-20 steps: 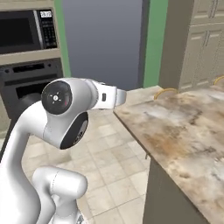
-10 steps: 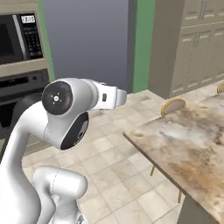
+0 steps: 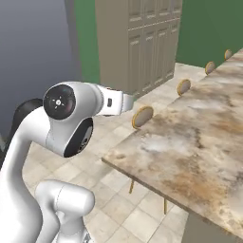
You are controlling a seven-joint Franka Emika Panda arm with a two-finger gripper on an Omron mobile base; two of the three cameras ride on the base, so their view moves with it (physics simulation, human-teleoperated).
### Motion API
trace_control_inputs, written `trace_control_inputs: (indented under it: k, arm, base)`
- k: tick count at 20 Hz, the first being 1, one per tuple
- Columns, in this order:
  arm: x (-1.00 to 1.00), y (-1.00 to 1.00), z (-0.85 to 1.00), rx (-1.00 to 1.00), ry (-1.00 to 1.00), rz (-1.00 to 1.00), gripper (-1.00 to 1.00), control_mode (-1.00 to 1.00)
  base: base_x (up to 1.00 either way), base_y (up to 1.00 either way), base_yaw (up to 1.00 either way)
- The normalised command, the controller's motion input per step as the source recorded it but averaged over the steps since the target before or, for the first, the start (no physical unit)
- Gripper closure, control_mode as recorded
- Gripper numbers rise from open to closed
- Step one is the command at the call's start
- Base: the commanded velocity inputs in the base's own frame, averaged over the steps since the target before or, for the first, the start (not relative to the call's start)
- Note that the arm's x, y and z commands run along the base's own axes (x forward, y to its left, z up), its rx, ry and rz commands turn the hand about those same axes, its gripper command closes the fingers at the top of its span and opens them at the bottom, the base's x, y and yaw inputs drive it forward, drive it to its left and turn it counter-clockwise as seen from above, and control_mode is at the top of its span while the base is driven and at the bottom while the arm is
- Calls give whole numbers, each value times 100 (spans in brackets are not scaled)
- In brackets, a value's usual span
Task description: Retrieve the shaker from the cabinet and place it next the steak on a plate on the dining table.
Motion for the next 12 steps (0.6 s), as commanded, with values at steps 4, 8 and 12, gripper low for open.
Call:
trace_control_inputs:
  k: [4,8,12]
  arm:
    - [0,0,0,0,0,0,100,100]
    - [0,0,0,0,0,0,100,100]
    - [0,0,0,0,0,0,100,100]
  base:
    - [39,-74,-61]
    - [33,-66,-54]
    - [29,-11,-52]
